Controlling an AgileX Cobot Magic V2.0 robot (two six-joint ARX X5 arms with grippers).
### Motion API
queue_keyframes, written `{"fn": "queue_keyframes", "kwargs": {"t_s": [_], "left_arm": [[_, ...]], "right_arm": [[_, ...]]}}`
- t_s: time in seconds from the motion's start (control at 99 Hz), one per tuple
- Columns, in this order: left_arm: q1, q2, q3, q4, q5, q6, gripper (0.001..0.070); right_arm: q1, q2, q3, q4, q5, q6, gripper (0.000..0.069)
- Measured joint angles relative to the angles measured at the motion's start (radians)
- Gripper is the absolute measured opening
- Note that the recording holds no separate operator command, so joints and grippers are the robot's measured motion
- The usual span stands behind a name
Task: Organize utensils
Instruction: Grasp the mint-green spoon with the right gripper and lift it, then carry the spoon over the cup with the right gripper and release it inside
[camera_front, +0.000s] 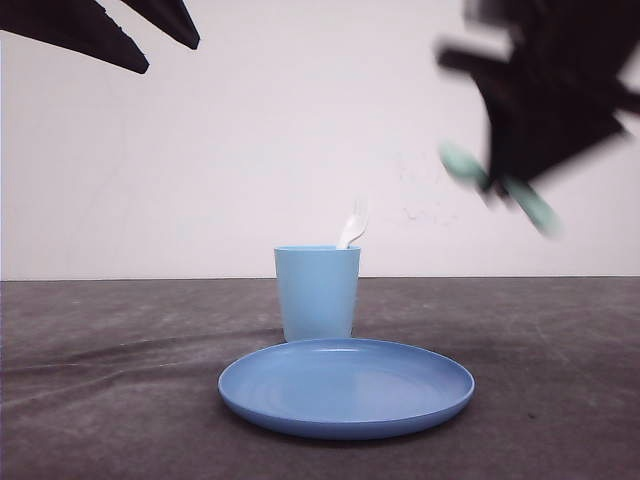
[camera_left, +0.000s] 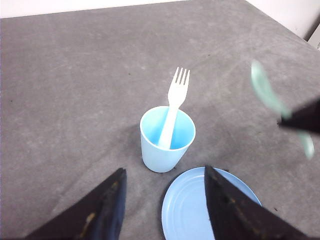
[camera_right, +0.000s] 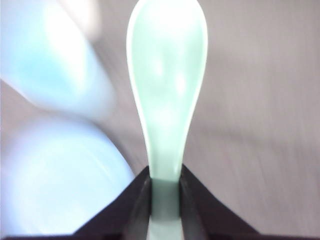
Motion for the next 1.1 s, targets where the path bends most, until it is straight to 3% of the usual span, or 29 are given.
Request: {"fn": "queue_keyframes", "kwargs": {"t_s": [0.293, 0.465, 0.667, 1.101], "left_arm": [[0.0, 0.0, 0.0, 0.0, 0.0, 0.0, 0.0294], [0.0, 0.0, 0.0, 0.0, 0.0, 0.0, 0.0294], [0.0, 0.0, 0.0, 0.0, 0.0, 0.0, 0.0294], [0.0, 0.0, 0.0, -0.033, 0.0, -0.006, 0.0294]], "right_arm": [[0.079, 0.06, 0.074, 0.387, 0.008, -0.05, 0.0076], [0.109, 0.167, 0.074, 0.512, 0.011, -0.061, 0.0076], [0.127, 0.307, 0.074, 0.594, 0.011, -0.085, 0.0076], [0.127, 0.476, 0.073, 0.616, 0.014, -0.09, 0.0076]]}}
